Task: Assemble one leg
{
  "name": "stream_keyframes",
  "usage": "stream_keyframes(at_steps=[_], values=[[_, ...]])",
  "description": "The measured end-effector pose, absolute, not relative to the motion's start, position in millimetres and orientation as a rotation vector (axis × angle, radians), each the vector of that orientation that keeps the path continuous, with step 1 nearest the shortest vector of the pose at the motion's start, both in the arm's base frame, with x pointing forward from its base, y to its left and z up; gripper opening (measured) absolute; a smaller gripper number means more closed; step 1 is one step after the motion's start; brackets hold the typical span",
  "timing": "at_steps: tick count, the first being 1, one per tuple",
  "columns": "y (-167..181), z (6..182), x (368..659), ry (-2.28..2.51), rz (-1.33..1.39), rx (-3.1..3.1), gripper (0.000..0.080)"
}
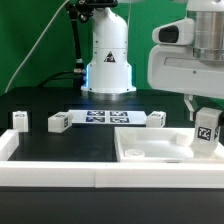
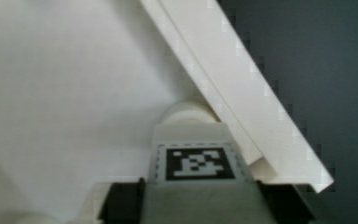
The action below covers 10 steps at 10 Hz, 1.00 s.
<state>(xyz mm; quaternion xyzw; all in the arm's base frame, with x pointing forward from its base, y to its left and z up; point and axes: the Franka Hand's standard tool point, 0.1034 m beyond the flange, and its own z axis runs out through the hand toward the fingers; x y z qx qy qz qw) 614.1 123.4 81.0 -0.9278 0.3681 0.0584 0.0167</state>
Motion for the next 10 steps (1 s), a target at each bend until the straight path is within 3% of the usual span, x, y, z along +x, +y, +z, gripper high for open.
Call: stream_keyframes(at_steps=[3,4,5,6,10], values=[[125.0,81.1,615.0,1.344,0.192,-2.806,0.0294],[124.9,81.1,615.1,1.266,0.190,-2.838,0.0388],[124.6,81.4,615.3,1.198,0.189,-2.864,0.0539],[125.6,82.1,616.0,1.120,0.185,-2.892,0.0615],[129.5,83.3,616.7,0.361,0.156,-3.055,0.0648]])
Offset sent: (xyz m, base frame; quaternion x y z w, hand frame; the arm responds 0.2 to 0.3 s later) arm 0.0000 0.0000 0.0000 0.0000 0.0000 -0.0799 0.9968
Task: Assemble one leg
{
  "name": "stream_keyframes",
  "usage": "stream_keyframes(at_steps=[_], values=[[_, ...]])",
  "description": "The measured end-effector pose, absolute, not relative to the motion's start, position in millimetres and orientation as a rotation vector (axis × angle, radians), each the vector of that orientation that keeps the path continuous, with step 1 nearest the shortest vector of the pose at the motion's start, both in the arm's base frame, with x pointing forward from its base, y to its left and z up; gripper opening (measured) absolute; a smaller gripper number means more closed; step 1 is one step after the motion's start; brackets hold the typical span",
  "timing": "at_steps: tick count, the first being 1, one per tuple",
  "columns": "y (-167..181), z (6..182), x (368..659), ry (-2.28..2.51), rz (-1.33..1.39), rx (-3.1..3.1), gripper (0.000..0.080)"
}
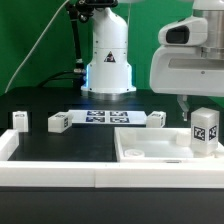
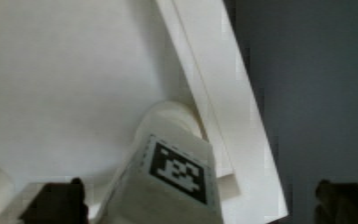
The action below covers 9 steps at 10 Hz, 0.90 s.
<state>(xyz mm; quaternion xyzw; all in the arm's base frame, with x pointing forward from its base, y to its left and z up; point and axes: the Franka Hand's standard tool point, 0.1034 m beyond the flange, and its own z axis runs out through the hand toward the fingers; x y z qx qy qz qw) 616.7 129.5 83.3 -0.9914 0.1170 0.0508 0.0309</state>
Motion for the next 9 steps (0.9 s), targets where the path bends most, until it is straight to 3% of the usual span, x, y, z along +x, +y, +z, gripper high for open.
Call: stream_keyframes(at_steps=[8,9], values=[[123.6,82.5,618.4,-0.628,0.110,-2.984,0.0649],[123.5,82.4,618.5,-0.678,0.107,-2.971,0.0620]])
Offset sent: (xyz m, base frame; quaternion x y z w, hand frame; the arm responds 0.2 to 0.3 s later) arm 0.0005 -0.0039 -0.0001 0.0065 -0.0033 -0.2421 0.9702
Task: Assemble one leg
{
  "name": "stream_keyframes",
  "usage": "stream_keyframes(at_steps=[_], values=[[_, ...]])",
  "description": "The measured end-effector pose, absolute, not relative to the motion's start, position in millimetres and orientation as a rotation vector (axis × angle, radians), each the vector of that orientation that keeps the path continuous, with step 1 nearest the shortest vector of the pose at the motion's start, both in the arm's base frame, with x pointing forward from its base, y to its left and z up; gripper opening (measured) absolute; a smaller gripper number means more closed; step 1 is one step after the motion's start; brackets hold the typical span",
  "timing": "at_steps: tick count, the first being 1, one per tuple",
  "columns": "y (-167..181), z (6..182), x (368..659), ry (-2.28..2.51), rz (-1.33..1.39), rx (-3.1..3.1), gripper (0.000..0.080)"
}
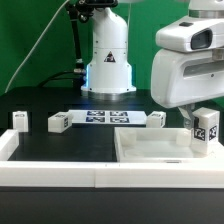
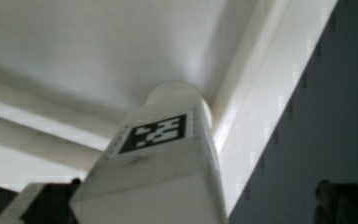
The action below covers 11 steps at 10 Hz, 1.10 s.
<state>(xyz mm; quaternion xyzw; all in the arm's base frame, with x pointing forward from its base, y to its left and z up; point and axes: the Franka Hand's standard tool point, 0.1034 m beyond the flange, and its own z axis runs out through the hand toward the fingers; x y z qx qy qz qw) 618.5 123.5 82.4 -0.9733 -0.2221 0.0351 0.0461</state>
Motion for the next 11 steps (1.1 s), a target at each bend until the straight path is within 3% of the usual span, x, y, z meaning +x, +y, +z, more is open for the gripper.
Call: stream_keyframes(at_steps=[1,3,4,7,11], values=[[123.5,82.4,618.5,-0.671,0.107,-2.973,0.0620],[123.4,82.3,618.6,-0.672,0.107,-2.973,0.0351],[121.3,82.1,619.1,-0.669,0.106,-2.976,0.0293],[121.0,81.8,618.7,-0.525,0.114,-3.008,0.0293],[117.7,80.0,618.7,0.246,0.102,-3.069,0.0293]])
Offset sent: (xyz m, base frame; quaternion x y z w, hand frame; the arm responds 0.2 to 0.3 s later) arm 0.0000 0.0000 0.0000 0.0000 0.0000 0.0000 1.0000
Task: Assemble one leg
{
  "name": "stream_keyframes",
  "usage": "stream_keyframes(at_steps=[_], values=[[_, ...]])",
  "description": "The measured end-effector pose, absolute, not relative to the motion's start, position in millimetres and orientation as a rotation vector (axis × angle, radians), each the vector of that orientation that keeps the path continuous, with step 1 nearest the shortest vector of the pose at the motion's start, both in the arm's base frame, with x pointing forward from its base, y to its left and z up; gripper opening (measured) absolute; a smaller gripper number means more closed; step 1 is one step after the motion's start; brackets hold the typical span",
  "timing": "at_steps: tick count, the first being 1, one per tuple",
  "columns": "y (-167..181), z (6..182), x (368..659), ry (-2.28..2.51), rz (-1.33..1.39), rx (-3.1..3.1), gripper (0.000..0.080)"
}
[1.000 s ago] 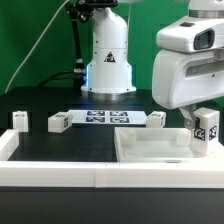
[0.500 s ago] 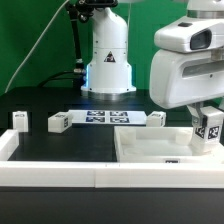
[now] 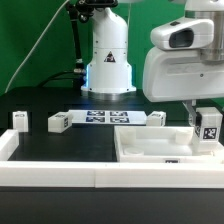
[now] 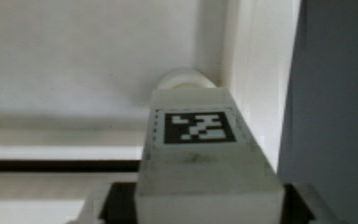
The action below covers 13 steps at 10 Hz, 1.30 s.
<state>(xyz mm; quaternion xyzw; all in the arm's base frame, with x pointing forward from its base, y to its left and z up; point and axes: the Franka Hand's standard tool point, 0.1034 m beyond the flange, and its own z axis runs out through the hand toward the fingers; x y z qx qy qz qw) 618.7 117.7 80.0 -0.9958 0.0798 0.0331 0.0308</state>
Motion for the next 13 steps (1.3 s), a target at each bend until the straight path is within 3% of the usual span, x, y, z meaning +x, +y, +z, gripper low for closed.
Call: stream_keyframes(at_steps=[5,9,10,11,12,13], values=[[117.7,79.7,618.4,1.178,0.078,-2.870,0.0293],[120.4,79.9,617.6,1.616,0.118,-2.633,0.0294],[122.4,79.9,617.4,1.670,0.125,-2.595,0.0397],[122.2,79.9,617.4,1.563,0.122,-2.658,0.0397],[121.6,80.0,617.7,1.511,0.122,-2.683,0.0570],[123.7,80.8,618.3,1.400,0.111,-2.744,0.0635]])
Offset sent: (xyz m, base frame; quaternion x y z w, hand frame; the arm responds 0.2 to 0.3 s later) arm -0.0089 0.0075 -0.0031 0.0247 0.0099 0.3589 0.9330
